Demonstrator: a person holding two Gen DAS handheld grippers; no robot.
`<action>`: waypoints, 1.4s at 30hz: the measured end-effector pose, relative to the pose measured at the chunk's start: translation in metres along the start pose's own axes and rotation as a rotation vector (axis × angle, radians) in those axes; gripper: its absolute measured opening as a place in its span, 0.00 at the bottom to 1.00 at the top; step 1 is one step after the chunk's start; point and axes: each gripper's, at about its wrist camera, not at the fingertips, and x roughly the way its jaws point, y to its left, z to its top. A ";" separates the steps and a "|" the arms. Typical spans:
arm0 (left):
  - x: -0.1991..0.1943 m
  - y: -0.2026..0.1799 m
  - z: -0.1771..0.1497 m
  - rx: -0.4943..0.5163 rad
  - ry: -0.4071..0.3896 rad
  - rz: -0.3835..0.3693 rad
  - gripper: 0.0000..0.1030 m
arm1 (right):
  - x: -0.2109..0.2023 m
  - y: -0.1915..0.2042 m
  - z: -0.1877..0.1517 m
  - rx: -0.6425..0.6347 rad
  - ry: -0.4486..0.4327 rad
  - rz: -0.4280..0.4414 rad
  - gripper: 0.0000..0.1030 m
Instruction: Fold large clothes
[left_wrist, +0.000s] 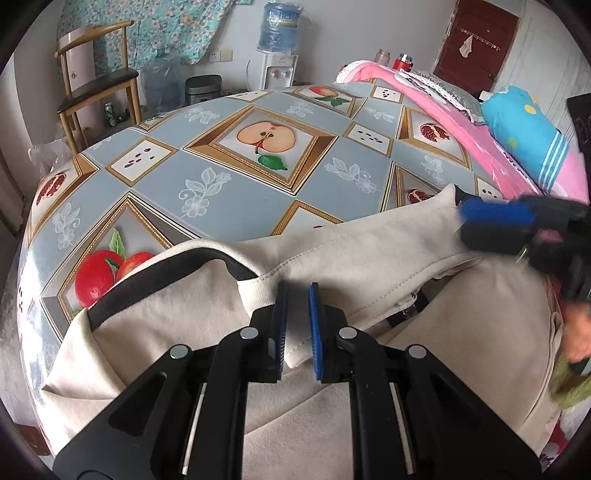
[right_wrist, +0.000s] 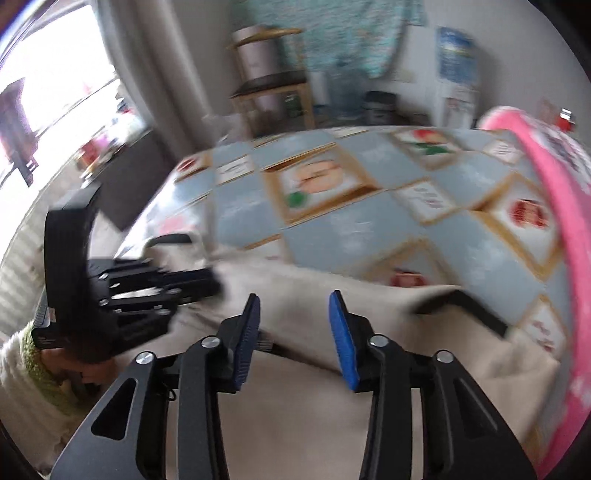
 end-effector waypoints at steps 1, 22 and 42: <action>-0.001 0.000 0.001 0.004 -0.003 0.004 0.12 | 0.016 0.003 -0.005 -0.011 0.041 0.000 0.28; 0.002 -0.030 -0.006 0.051 0.015 -0.108 0.12 | 0.002 -0.058 -0.023 0.110 0.061 -0.139 0.27; 0.001 -0.020 -0.008 0.009 0.007 -0.151 0.12 | 0.018 0.005 0.002 0.008 0.044 -0.118 0.29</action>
